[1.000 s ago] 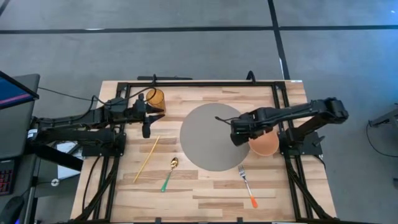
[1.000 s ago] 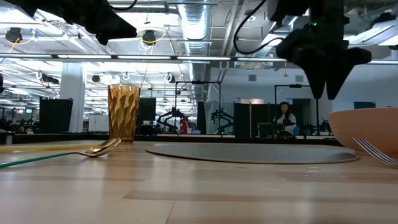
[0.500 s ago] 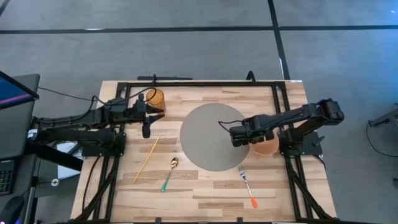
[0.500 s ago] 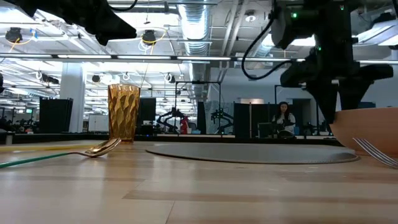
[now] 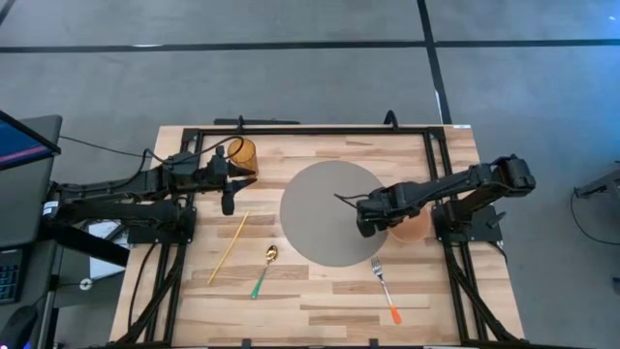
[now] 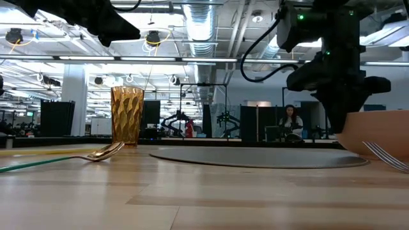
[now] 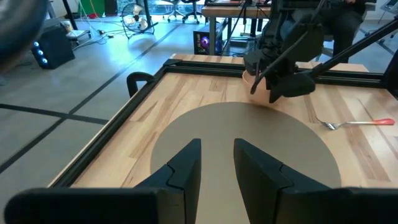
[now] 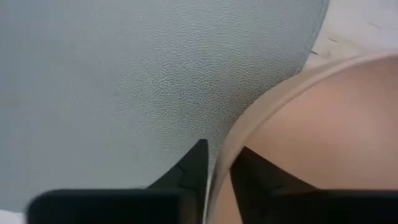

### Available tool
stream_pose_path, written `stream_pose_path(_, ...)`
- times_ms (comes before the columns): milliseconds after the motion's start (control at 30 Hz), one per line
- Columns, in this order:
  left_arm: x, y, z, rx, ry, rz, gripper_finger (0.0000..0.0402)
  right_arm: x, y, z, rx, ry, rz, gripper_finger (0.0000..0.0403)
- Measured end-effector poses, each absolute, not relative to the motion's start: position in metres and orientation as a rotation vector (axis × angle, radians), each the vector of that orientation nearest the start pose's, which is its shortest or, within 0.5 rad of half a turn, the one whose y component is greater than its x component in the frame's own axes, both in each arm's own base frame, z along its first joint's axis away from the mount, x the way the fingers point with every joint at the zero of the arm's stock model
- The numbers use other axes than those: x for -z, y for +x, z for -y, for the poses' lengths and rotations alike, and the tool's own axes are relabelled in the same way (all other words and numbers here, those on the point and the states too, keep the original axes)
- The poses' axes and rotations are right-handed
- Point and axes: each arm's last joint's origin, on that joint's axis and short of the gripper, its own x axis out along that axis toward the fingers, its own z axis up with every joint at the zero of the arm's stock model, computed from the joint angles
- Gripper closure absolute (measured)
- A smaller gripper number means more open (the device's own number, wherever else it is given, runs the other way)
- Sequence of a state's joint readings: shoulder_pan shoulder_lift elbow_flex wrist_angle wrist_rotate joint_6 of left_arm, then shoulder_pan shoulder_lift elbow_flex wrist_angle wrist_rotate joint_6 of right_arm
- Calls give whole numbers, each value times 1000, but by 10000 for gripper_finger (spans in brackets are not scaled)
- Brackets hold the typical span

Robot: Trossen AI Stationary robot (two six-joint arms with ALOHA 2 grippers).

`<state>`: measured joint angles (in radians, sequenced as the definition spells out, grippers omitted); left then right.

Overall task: Pick & Place Utensil
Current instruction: Put the light pink bowl on the gray table mat

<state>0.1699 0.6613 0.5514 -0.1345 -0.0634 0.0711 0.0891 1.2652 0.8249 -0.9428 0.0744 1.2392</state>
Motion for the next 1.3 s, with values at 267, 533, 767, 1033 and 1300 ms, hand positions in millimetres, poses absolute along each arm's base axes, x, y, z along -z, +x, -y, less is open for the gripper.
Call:
stream_pose_path(267,-275,153,-28,-223,59,-251,305,-220,210,-17,728,874,-1185,380)
stream_pose_path(533,-275,153,-28,-223,60,-248,305,-255,228,-18,586,787,-1057,396)
stream_pose_path(767,-275,153,-28,-223,60,-249,305,-271,253,-17,389,544,-817,388)
stream_pose_path(1033,-275,153,-28,-223,60,-249,305,-266,273,-30,213,439,-775,393)
stream_pose_path(1300,-275,153,-28,-223,60,-248,305,-249,292,-44,128,442,-868,397)
